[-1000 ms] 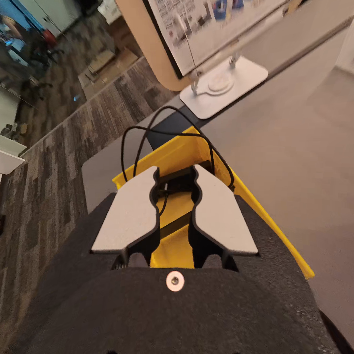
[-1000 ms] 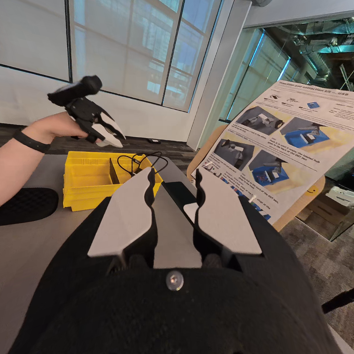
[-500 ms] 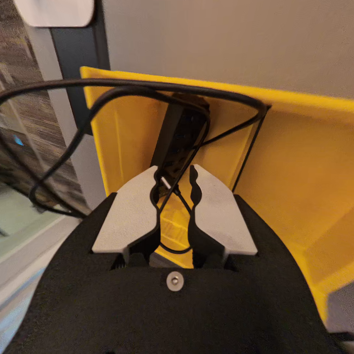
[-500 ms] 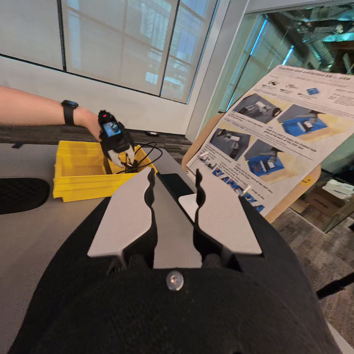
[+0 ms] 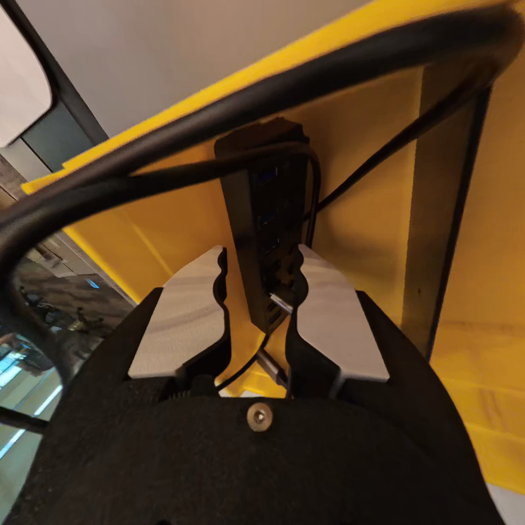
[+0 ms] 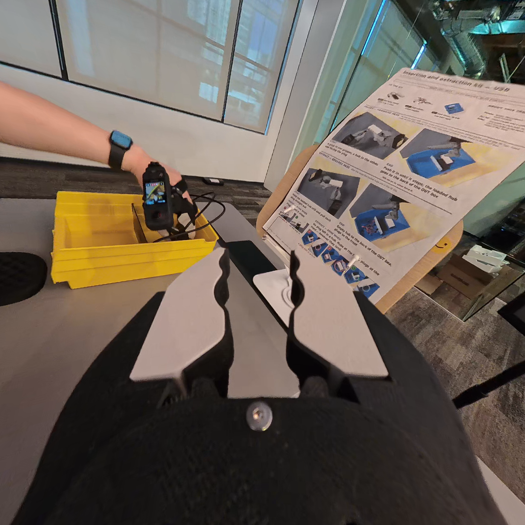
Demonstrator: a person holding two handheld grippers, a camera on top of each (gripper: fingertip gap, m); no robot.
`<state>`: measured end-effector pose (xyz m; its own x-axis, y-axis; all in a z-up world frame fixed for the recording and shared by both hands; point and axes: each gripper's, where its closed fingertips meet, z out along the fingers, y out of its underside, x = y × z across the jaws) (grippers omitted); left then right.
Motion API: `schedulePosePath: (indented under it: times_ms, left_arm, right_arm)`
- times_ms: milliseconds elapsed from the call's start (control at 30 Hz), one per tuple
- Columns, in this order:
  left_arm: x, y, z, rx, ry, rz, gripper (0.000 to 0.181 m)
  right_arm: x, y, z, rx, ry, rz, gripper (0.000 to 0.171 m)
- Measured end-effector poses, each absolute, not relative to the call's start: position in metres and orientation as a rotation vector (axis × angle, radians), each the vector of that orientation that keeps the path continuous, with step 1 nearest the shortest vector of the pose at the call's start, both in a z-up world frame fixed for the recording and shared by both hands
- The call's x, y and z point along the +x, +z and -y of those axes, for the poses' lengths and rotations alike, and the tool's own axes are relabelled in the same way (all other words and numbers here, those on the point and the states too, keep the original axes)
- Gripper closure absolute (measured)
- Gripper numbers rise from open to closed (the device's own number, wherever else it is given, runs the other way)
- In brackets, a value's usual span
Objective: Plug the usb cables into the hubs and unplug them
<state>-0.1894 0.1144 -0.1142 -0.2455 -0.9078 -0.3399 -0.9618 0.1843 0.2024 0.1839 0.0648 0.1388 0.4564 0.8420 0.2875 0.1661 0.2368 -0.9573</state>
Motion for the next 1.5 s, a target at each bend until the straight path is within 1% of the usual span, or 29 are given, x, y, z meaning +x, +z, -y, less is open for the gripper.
schedulePosePath:
  times_ms: [167, 400, 500, 633, 933, 1100, 1300, 1500]
  left_arm:
    - [-0.200, -0.118, -0.118, -1.785, 0.603, -2.464, 0.141]
    - [-0.202, -0.127, -0.118, -1.786, 0.588, -2.582, 0.141]
    - [-0.203, -0.128, -0.117, -1.817, 0.566, -2.593, 0.143]
    - [-0.207, -0.133, -0.109, -1.863, 0.562, -2.645, 0.152]
    - [-0.207, -0.126, -0.111, -1.827, 0.634, -2.562, 0.153]
    - [-0.208, -0.100, -0.111, -1.833, 0.665, -2.423, 0.153]
    - [-0.192, -0.047, -0.110, -1.819, 0.675, -2.179, 0.153]
    - [-0.184, -0.012, -0.090, -1.893, 0.656, -2.116, 0.153]
  right_arm:
    - [0.180, 0.126, -0.073, -1.318, 0.544, 1.057, 0.130]
    - [0.175, 0.113, -0.079, -1.354, 0.498, 1.093, 0.130]
    - [0.173, 0.110, -0.080, -1.363, 0.482, 1.106, 0.130]
    - [0.171, 0.107, -0.079, -1.367, 0.477, 1.122, 0.130]
    - [0.168, 0.104, -0.073, -1.349, 0.447, 1.179, 0.131]
    - [0.169, 0.107, -0.070, -1.334, 0.453, 1.184, 0.131]
    - [0.171, 0.116, -0.064, -1.302, 0.476, 1.174, 0.131]
    - [0.174, 0.124, -0.055, -1.267, 0.511, 1.167, 0.132]
